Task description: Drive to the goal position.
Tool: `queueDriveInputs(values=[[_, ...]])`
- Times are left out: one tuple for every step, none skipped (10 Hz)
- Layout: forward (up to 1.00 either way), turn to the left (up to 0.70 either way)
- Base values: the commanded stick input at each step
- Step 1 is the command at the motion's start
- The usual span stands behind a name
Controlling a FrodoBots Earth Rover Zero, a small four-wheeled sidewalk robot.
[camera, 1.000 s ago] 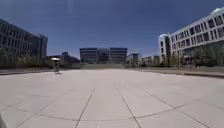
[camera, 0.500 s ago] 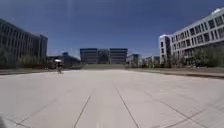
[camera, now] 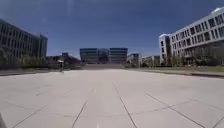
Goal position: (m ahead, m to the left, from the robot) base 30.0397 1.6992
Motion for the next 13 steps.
queueDriveInputs(values=[[0.70, 0.28], [0.70, 0.29], [0.70, 0.19], [0.70, 0.00], [0.70, 0.00], [0.70, 0.00], [0.70, 0.00], [0.70, 0.00], [0.70, 0.00], [0.70, 0.00], [0.70, 0.00], [0.70, 0.00], [0.66, 0.00]])
